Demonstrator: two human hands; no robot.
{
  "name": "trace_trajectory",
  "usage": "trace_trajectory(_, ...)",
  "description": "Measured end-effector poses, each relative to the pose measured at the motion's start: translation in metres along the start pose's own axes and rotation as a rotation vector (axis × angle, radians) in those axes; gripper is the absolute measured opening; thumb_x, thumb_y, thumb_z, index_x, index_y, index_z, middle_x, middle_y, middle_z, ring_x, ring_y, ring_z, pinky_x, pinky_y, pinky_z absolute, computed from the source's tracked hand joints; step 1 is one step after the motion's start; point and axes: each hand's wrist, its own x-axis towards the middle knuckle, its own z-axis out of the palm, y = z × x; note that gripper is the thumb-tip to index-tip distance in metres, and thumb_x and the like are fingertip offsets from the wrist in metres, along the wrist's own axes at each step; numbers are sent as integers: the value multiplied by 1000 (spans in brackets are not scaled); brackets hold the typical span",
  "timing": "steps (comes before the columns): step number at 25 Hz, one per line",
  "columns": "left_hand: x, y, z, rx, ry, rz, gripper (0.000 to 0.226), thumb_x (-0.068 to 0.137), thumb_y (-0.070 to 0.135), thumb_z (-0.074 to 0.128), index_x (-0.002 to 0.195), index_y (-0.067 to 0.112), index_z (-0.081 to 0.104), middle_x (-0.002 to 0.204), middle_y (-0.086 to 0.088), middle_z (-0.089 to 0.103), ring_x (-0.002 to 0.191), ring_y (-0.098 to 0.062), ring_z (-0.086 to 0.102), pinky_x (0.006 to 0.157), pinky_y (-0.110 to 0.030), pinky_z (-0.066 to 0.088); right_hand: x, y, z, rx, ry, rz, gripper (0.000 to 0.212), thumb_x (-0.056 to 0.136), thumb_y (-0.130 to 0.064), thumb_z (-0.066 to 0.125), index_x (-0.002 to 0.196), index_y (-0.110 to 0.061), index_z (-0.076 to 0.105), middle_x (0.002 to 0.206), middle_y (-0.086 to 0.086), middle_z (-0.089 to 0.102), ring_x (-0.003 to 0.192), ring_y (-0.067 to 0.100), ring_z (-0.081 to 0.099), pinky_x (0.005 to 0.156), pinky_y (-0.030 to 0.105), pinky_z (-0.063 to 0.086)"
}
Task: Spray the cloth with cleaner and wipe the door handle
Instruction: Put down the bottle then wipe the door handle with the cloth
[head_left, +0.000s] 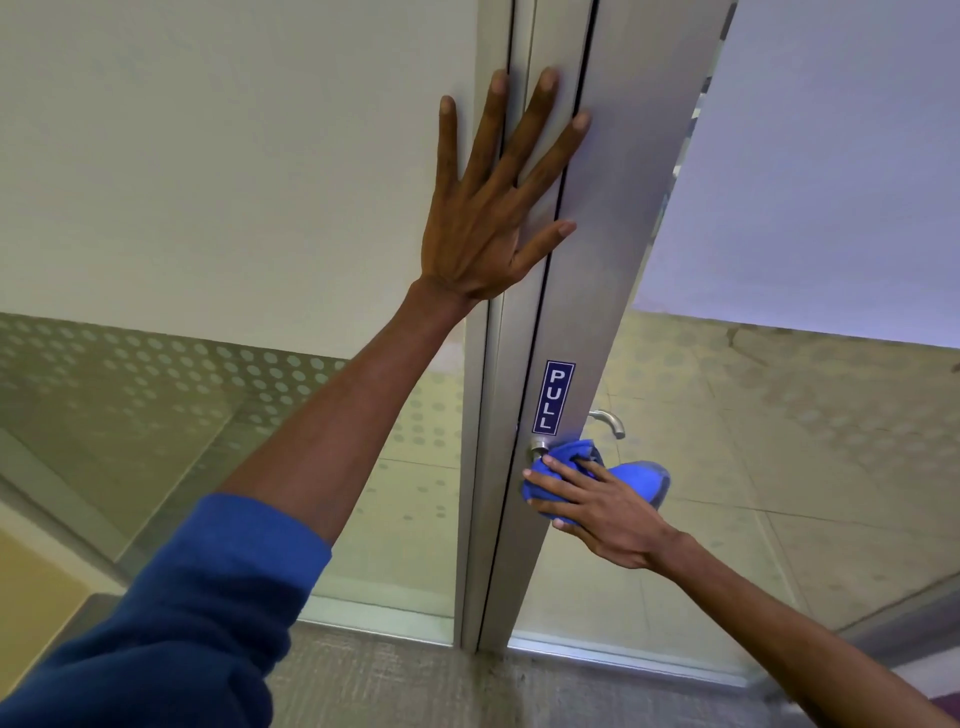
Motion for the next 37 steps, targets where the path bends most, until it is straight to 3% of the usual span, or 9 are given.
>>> trace_trajectory(4, -1, 0, 4, 3, 0, -10, 81, 96, 71, 16, 155, 19, 37, 159, -19, 42, 147, -47, 32, 119, -72, 11, -4, 15, -2, -48, -14, -93, 48, 110, -46, 18, 153, -39, 38, 170, -19, 4, 157, 9, -8, 125, 44, -4)
trace_trajectory(9, -4, -3, 15, 50, 31, -18, 79, 96, 71, 25, 157, 21, 32, 160, -18, 39, 148, -46, 25, 120, -71, 6, -11, 33, -5, 14, -77, -144, 48, 111, -45, 22, 159, -41, 19, 170, -19, 3, 157, 9, -8, 126, 41, -10)
trace_trajectory(20, -2, -6, 26, 71, 87, -18, 78, 94, 72, 27, 155, 23, 28, 157, -17, 35, 146, -47, 24, 122, -60, -11, -39, 60, -7, 194, -18, -227, 44, 111, -37, 30, 153, -34, 40, 170, -17, 14, 158, 12, 5, 127, 37, -5)
trace_trajectory(27, -3, -4, 28, 49, 90, -7, 78, 94, 73, 27, 156, 25, 26, 158, -16, 35, 146, -48, 26, 121, -65, -6, -53, 33, 26, 510, 217, 30, 38, 109, -36, 34, 141, -40, 53, 164, -21, 29, 157, 14, 16, 127, 34, -6)
trace_trajectory(29, -3, -4, 28, 50, 96, -14, 78, 94, 74, 27, 155, 25, 27, 157, -16, 38, 145, -48, 28, 121, -67, -1, -52, 17, 36, 614, 310, 151, 37, 109, -39, 33, 137, -41, 56, 161, -22, 35, 156, 14, 17, 127, 39, -4)
trace_trajectory(32, -4, -3, 26, 43, 93, -21, 79, 94, 75, 27, 155, 25, 29, 157, -18, 42, 144, -48, 29, 122, -65, -5, -49, -10, 47, 791, 488, 337, 35, 108, -40, 34, 128, -40, 63, 154, -20, 45, 155, 16, 19, 127, 39, 4)
trace_trajectory(34, -5, -1, 23, 44, 85, -16, 80, 94, 75, 27, 156, 24, 30, 158, -19, 42, 145, -50, 31, 121, -69, 2, -37, -29, 50, 882, 628, 457, 33, 107, -36, 35, 123, -38, 64, 148, -18, 52, 154, 18, 22, 125, 42, 14)
trace_trajectory(37, -5, -2, 21, 38, 79, -21, 80, 95, 76, 27, 156, 25, 32, 158, -18, 43, 144, -50, 33, 120, -72, 3, -10, -58, 43, 988, 831, 707, 34, 106, -38, 34, 128, -48, 59, 145, -35, 44, 151, 5, 22, 118, 33, 24)
